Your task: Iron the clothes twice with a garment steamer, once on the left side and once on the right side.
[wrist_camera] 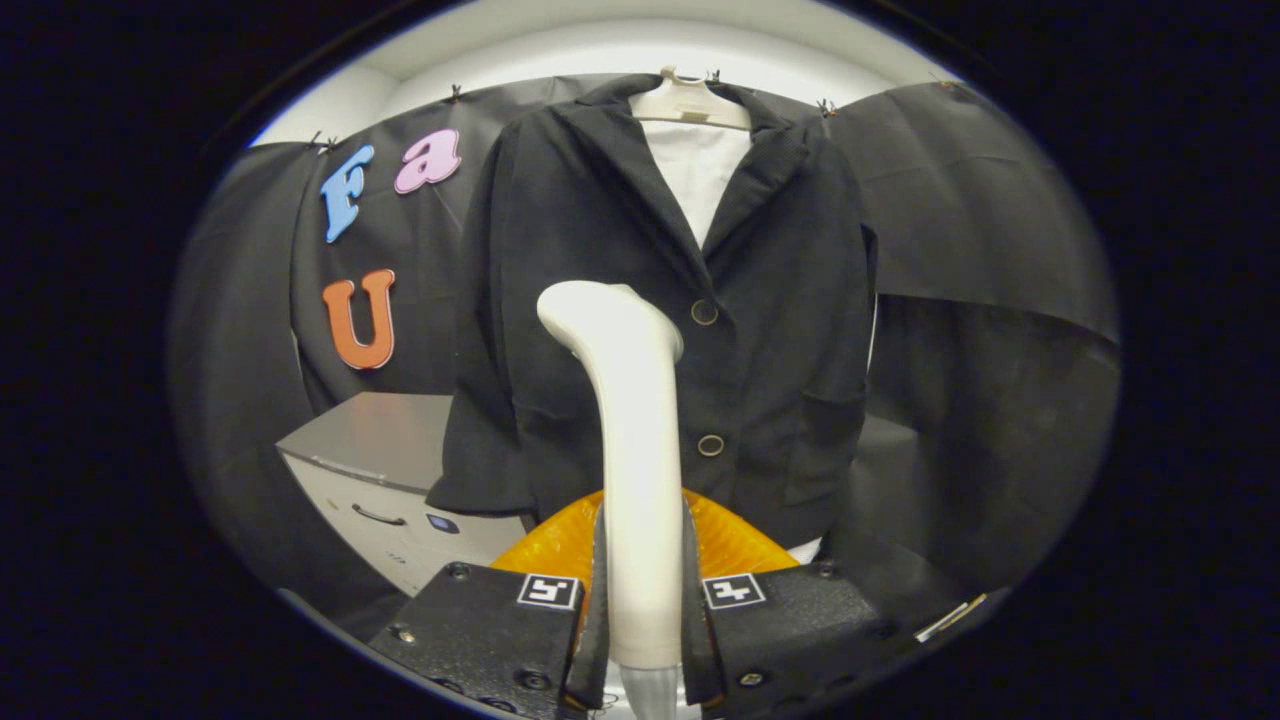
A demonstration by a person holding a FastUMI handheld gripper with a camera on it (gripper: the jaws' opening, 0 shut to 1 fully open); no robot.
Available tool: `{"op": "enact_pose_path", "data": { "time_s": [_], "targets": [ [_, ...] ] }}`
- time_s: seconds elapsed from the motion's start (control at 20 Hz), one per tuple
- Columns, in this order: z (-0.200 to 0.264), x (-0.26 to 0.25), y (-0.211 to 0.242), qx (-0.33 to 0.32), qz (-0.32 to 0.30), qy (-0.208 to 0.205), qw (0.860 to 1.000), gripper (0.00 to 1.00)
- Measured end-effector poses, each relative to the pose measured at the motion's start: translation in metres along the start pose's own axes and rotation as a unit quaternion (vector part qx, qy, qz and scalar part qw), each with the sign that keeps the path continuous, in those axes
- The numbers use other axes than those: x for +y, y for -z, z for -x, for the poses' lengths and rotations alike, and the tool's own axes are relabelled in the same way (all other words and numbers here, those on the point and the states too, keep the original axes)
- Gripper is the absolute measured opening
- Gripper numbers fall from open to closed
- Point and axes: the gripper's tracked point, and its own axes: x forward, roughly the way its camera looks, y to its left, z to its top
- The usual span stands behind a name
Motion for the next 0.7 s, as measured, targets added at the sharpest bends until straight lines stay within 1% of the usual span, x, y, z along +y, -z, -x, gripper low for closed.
{"op": "enact_pose_path", "data": {
  "time_s": [0.15, 0.7],
  "targets": [
    [-0.002, -0.005, 0.016, 0.012, -0.007, 0.002, 1.0, 0.32],
    [-0.006, -0.009, 0.067, 0.045, 0.009, 0.007, 0.999, 0.32]
  ]
}}
